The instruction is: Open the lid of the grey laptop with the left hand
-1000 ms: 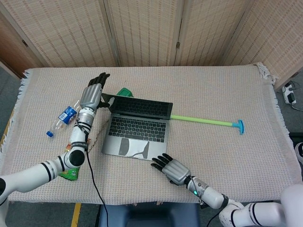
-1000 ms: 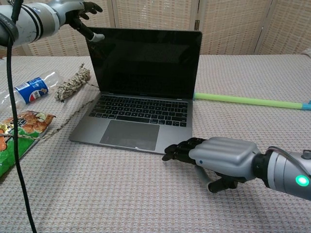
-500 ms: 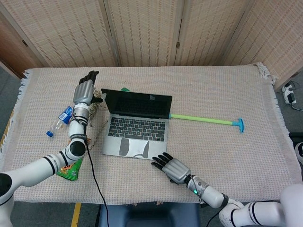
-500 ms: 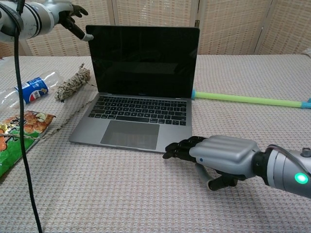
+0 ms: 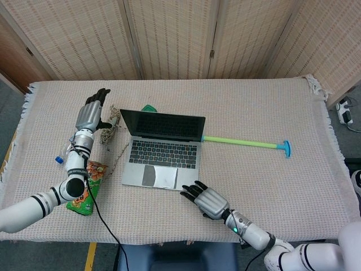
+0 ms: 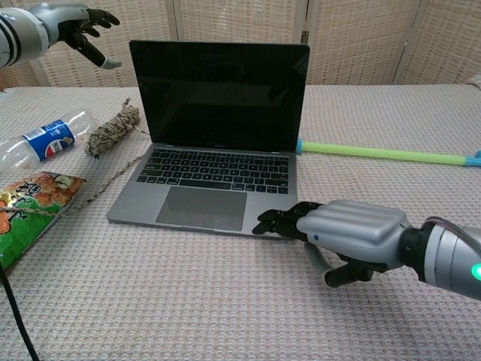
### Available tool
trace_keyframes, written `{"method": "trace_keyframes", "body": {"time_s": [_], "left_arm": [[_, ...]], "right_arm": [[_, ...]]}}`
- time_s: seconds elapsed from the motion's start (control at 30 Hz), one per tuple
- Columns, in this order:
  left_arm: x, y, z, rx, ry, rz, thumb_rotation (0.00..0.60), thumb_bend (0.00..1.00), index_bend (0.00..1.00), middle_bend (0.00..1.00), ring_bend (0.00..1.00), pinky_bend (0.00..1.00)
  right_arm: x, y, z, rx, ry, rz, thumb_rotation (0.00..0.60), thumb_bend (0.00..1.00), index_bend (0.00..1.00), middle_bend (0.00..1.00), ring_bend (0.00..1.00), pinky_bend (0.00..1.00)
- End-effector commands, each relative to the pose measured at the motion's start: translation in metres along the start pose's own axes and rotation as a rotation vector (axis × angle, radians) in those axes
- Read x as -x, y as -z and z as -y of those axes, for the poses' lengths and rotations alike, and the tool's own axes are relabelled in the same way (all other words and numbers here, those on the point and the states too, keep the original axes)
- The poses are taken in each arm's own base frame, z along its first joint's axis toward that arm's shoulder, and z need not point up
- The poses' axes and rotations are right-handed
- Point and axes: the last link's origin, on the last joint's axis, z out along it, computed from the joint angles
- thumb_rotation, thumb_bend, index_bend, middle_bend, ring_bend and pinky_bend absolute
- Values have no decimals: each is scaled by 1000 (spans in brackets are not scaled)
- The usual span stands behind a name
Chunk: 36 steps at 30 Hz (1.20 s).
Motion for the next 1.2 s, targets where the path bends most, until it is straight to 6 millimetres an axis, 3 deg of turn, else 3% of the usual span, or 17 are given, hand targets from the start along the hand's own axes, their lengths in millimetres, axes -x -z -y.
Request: {"method": "trace_keyframes", "body": {"time_s": [0.03,0.23,0.43,0.67,0.9,1.2], "left_arm": [[-3,19,21,40,-49,3,600,420,0,0,0,0],[-4,49,49,105,-73,-14,600,422,0,0,0,0],[-8,92,85,165,-134,-67,600,421,0,0,0,0],[-16,148,126,128,-213,-88,600,422,7,0,0,0],[-19,201,155,35,-282,-112,600,421,11,0,0,0],[-15,263,171,-29,-280,-139,600,420,19,0,0,0]], "right_arm": [[-6,6,-1,-1,-10,-28,600,1000,0,0,88,0],[-23,29,-11,25,-23,-93,600,1000,0,0,77,0],[-39,71,-36,129,-11,-161,600,994,0,0,84,0],[-50,133,-65,309,14,-269,600,815,0,15,77,0],[-49,192,-90,520,43,-366,600,492,0,0,33,0],[-47,242,-102,652,21,-453,600,458,0,0,5,0]]}}
